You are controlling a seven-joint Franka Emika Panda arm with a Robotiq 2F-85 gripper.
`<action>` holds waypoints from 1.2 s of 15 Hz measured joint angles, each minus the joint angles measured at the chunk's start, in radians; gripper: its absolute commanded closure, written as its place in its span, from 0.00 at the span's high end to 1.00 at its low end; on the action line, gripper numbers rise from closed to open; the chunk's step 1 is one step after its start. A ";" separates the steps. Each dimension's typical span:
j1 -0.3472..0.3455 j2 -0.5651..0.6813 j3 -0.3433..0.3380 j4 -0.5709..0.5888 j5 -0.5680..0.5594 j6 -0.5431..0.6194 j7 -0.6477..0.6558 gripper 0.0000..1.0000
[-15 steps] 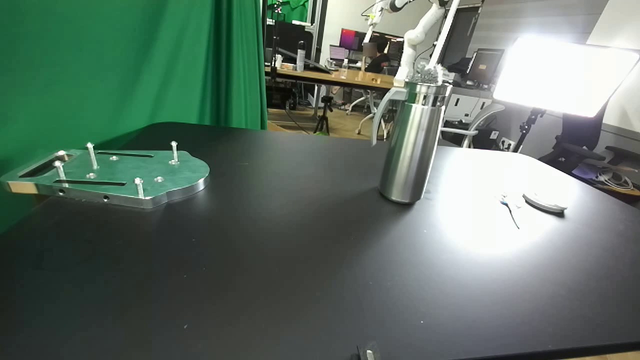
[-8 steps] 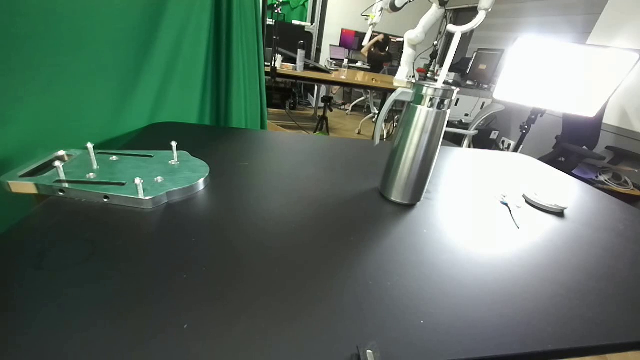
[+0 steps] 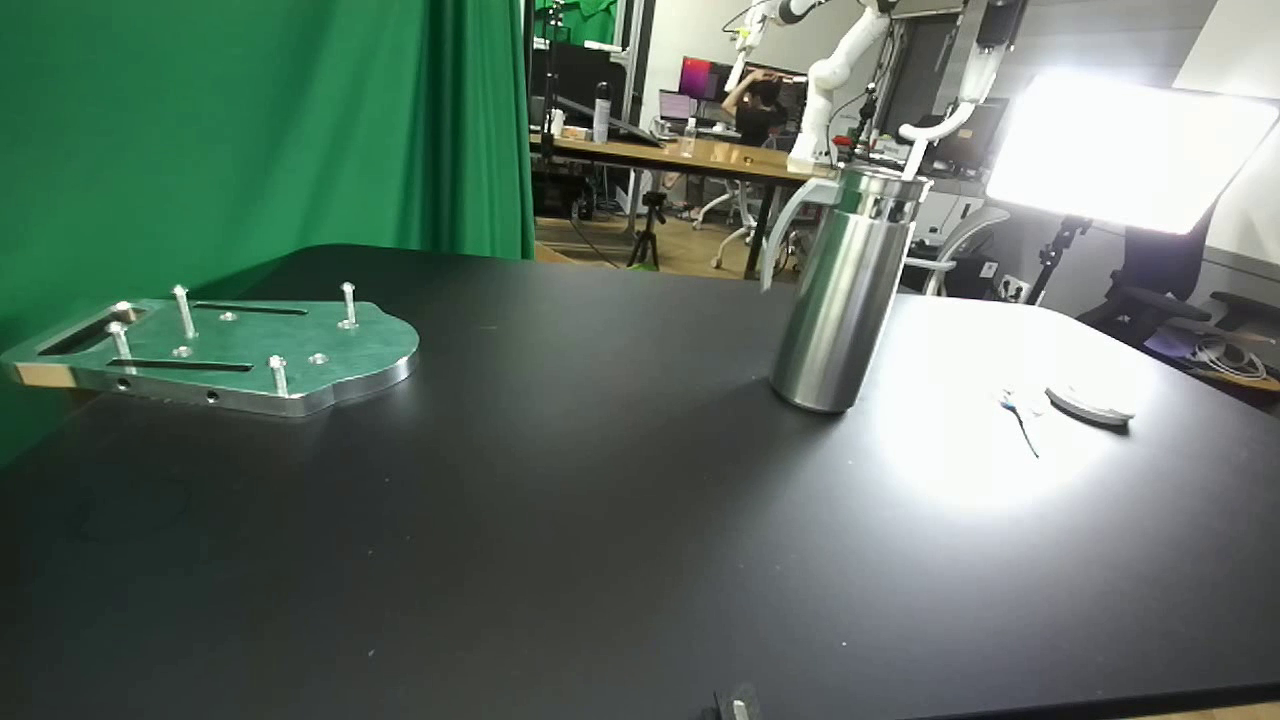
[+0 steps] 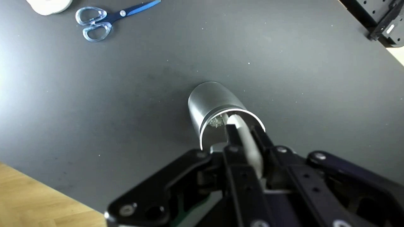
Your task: Scrub the jar with the brush
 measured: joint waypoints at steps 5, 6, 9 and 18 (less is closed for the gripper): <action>-0.012 0.037 0.000 0.004 0.000 0.001 0.006 0.04; -0.013 0.042 0.000 0.004 0.000 0.001 0.007 0.04; -0.014 0.047 0.000 0.006 0.000 0.001 0.009 0.04; -0.014 0.047 0.000 0.007 -0.001 0.001 0.022 0.73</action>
